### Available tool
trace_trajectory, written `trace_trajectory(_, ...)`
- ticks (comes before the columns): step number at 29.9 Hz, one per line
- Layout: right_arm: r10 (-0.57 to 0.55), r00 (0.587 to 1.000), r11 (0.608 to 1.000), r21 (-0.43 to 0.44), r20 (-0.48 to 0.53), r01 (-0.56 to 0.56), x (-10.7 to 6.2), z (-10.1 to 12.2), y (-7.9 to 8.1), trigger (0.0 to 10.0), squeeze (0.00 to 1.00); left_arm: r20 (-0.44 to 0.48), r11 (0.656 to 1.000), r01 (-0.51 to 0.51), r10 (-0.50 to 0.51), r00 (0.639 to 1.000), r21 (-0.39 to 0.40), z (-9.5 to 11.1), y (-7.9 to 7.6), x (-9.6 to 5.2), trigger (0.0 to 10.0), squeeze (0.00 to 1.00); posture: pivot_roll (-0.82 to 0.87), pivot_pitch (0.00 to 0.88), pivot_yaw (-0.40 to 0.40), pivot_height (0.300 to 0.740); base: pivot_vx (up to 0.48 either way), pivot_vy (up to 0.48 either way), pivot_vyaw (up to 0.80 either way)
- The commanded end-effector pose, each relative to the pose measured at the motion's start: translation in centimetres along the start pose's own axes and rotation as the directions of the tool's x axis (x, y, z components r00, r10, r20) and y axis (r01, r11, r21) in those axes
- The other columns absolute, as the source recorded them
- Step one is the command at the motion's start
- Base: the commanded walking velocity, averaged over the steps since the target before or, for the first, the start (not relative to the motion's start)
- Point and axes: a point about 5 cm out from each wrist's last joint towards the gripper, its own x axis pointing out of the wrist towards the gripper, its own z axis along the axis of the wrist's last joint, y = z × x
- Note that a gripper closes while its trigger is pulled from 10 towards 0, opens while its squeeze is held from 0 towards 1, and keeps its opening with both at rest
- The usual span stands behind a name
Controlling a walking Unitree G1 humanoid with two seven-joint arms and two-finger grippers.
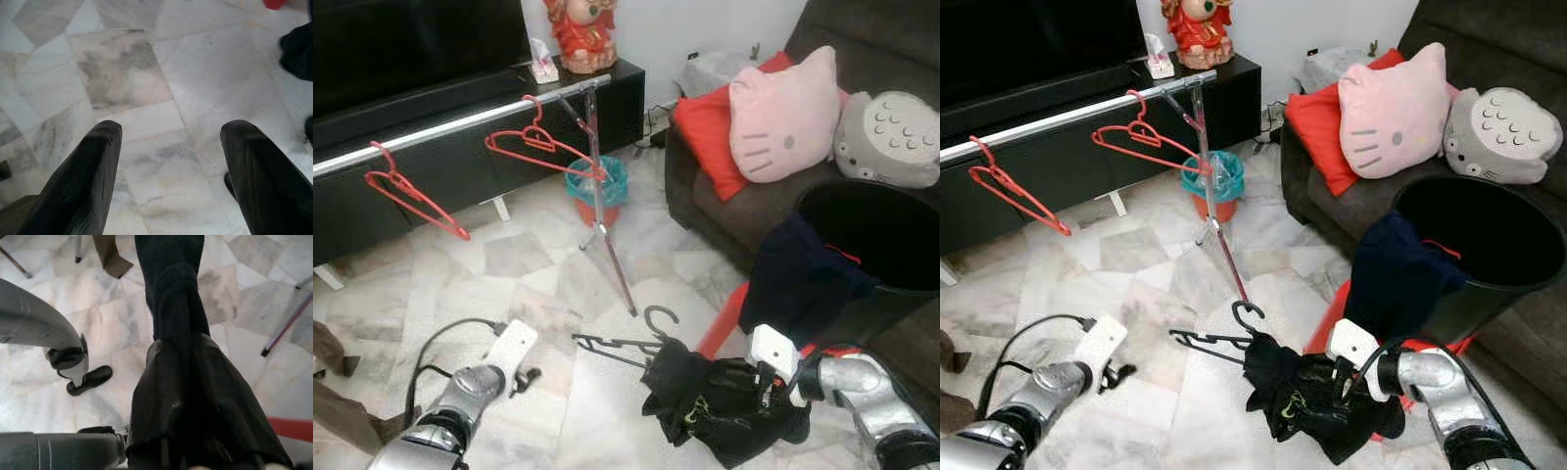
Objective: Hang hanger
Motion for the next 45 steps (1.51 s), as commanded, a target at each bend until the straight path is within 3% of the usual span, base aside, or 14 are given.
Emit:
trace_trajectory(1, 0.029, 0.997, 0.999, -0.046, 0.069, -0.026, -0.3, 1.9, -0.6, 0.0, 0.00, -0.022, 0.993, 0.109, -0.108, 0.994, 0.034, -0.4, -1.2, 0.1, 10.0, 0.00, -0.06, 0.039, 0.047, 0.740, 0.000, 0.000, 0.00)
trace_trajectory(8, 0.066, 0.984, 0.997, -0.050, 0.168, -0.058, -1.1, 3.8, -0.9, 0.0, 0.00, 0.134, 0.971, 0.232, -0.223, 0.966, -0.062, 1.5, -2.4, 0.3, 10.0, 0.00, -0.07, 0.038, 0.047, 0.740, 0.000, 0.000, 0.00)
trace_trajectory(9, 0.085, 0.980, 0.996, -0.054, 0.178, -0.077, -1.4, 4.1, -0.9, 0.0, 0.00, 0.186, 0.947, 0.316, -0.300, 0.936, -0.063, 2.0, -3.0, 0.2, 10.0, 0.00, -0.07, 0.038, 0.046, 0.740, 0.000, 0.000, 0.00)
trace_trajectory(14, 0.100, 0.966, 0.995, -0.052, 0.240, -0.090, -2.2, 5.2, -1.2, 0.0, 0.00, 0.296, 0.875, 0.478, -0.437, 0.849, -0.078, 3.0, -3.9, -0.2, 10.0, 0.00, -0.06, 0.036, 0.045, 0.740, 0.000, 0.000, 0.00)
trace_trajectory(17, 0.101, 0.961, 0.994, -0.054, 0.259, -0.090, -2.4, 5.7, -1.3, 0.0, 0.00, 0.315, 0.856, 0.512, -0.469, 0.825, -0.068, 3.1, -4.1, -0.3, 10.0, 0.00, -0.07, 0.036, 0.046, 0.740, 0.000, 0.000, 0.00)
trace_trajectory(21, 0.122, 0.955, 0.992, -0.076, 0.271, -0.105, -2.7, 6.6, -1.2, 0.0, 0.00, 0.372, 0.797, 0.601, -0.541, 0.754, -0.059, 3.5, -4.7, -0.7, 10.0, 0.00, -0.07, 0.032, 0.046, 0.740, 0.000, 0.000, 0.00)
trace_trajectory(26, 0.132, 0.951, 0.990, -0.083, 0.281, -0.113, -2.9, 7.2, -1.2, 0.0, 0.00, 0.390, 0.751, 0.660, -0.601, 0.698, -0.023, 3.8, -5.1, -1.0, 10.0, 0.00, -0.07, 0.026, 0.045, 0.740, 0.000, 0.000, 0.00)
trace_trajectory(28, 0.133, 0.950, 0.990, -0.086, 0.281, -0.113, -2.9, 7.3, -1.2, 0.0, 0.00, 0.392, 0.751, 0.660, -0.604, 0.694, -0.009, 3.9, -5.1, -1.0, 10.0, 0.00, -0.07, 0.026, 0.045, 0.740, 0.000, 0.000, 0.00)
trace_trajectory(36, 0.195, 0.938, 0.979, -0.114, 0.285, -0.169, -2.9, 8.2, -0.5, 0.0, 0.00, 0.429, 0.810, 0.587, -0.535, 0.728, 0.012, 5.1, -4.9, -0.7, 10.0, 0.00, -0.08, 0.007, 0.045, 0.740, 0.000, 0.000, 0.00)
trace_trajectory(39, 0.207, 0.935, 0.977, -0.116, 0.287, -0.180, -3.0, 8.3, -0.3, 0.0, 0.00, 0.446, 0.815, 0.580, -0.523, 0.726, 0.011, 5.3, -5.1, -0.7, 10.0, 0.00, -0.08, 0.005, 0.044, 0.740, 0.000, 0.000, 0.00)
trace_trajectory(45, 0.228, 0.932, 0.972, -0.122, 0.281, -0.201, -3.2, 8.5, 0.1, 0.0, 0.00, 0.458, 0.792, 0.610, -0.552, 0.697, 0.025, 5.4, -5.5, -0.7, 10.0, 0.00, -0.09, 0.005, 0.042, 0.740, 0.000, 0.000, 0.00)
